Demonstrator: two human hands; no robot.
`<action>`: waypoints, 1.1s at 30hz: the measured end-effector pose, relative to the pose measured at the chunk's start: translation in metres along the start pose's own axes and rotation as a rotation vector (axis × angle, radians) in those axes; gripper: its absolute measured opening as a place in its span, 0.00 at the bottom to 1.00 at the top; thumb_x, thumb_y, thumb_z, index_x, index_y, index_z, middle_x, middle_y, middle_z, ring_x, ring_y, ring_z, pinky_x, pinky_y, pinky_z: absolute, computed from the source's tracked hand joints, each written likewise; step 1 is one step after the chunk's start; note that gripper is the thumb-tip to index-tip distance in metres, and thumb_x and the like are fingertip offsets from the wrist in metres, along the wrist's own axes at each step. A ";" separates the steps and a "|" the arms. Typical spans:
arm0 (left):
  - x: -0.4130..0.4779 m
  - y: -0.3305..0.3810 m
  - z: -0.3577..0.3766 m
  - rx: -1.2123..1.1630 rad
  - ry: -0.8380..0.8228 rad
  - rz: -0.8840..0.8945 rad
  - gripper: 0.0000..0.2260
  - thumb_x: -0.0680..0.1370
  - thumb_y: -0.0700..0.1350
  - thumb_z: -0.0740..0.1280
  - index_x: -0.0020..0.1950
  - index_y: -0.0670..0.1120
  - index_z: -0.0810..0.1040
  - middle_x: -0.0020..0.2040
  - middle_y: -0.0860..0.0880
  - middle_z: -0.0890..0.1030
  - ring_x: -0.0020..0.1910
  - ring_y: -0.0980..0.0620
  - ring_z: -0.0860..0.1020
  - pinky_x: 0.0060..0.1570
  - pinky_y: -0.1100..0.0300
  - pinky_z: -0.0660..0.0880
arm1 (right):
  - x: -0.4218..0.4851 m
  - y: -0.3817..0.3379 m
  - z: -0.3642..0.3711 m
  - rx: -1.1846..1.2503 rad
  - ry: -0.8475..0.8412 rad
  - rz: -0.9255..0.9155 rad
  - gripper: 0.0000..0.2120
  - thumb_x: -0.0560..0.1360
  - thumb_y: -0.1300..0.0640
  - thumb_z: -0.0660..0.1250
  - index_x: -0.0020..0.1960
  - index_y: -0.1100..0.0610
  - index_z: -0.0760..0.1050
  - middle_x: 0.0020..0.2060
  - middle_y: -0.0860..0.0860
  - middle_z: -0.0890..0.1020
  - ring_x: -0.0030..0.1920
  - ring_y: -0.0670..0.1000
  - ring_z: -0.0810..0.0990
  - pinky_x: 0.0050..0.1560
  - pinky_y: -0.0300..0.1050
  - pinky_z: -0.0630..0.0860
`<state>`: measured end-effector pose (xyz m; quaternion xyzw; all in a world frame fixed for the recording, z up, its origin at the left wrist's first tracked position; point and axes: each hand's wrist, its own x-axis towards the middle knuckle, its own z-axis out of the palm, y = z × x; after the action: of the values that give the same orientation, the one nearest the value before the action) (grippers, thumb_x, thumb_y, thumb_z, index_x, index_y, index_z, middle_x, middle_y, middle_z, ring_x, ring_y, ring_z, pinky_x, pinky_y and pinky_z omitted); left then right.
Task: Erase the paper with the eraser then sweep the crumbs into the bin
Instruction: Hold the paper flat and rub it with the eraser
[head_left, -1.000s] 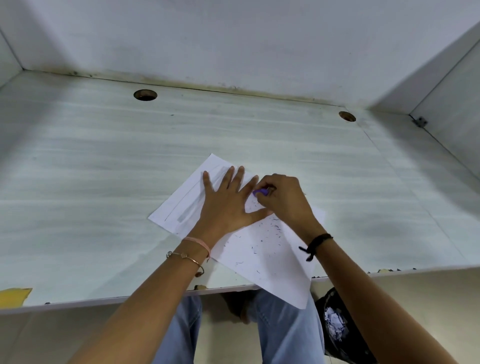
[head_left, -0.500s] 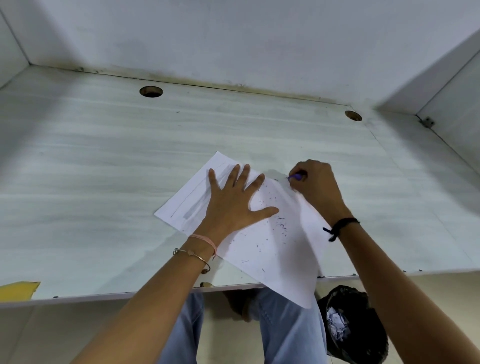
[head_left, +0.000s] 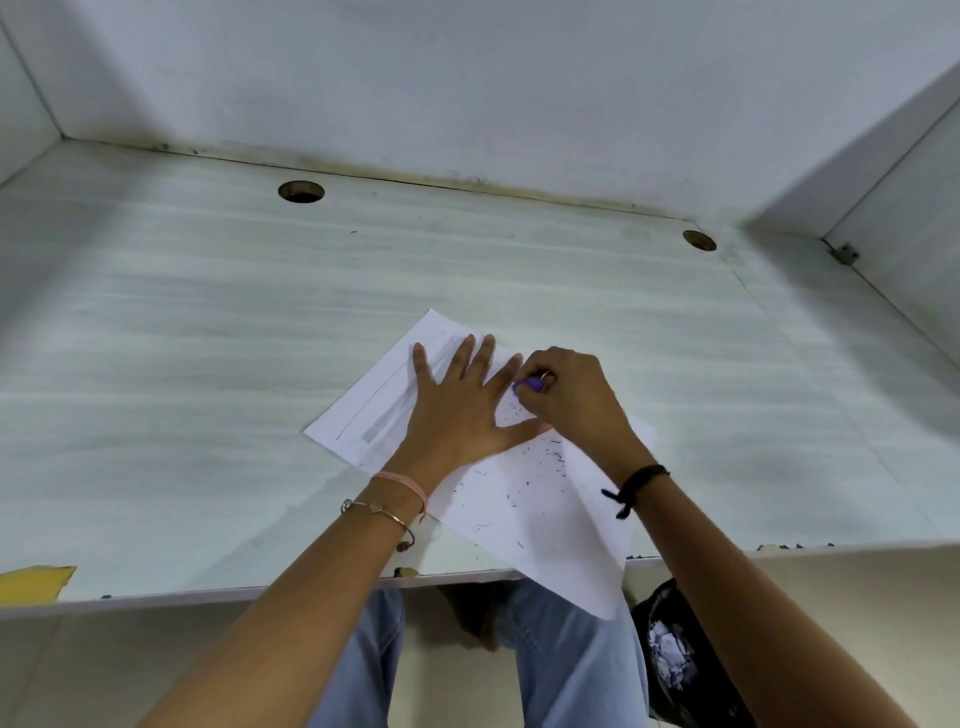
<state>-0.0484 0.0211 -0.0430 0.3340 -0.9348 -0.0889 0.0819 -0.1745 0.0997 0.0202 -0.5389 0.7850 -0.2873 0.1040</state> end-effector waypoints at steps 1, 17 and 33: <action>0.000 0.000 0.000 -0.011 -0.008 -0.002 0.42 0.70 0.78 0.42 0.79 0.60 0.46 0.81 0.49 0.43 0.79 0.49 0.41 0.68 0.28 0.35 | -0.002 0.004 0.000 0.017 0.002 0.016 0.04 0.68 0.65 0.70 0.41 0.59 0.82 0.36 0.51 0.82 0.34 0.47 0.77 0.34 0.31 0.71; -0.003 0.000 -0.006 -0.061 -0.061 -0.005 0.39 0.74 0.74 0.47 0.80 0.58 0.46 0.81 0.51 0.42 0.79 0.52 0.40 0.69 0.31 0.33 | 0.021 0.028 -0.010 0.032 0.125 0.176 0.04 0.71 0.66 0.67 0.41 0.61 0.81 0.40 0.55 0.83 0.40 0.54 0.80 0.36 0.35 0.72; -0.057 -0.050 -0.045 -0.730 0.043 -0.120 0.16 0.83 0.44 0.60 0.71 0.48 0.72 0.74 0.51 0.69 0.75 0.52 0.62 0.72 0.64 0.42 | -0.027 -0.015 0.030 0.266 0.069 0.073 0.02 0.73 0.63 0.67 0.44 0.58 0.78 0.41 0.52 0.82 0.44 0.53 0.78 0.46 0.47 0.75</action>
<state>0.0350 0.0147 -0.0160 0.3388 -0.8184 -0.4140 0.2100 -0.1379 0.1106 0.0006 -0.4810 0.7623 -0.4033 0.1577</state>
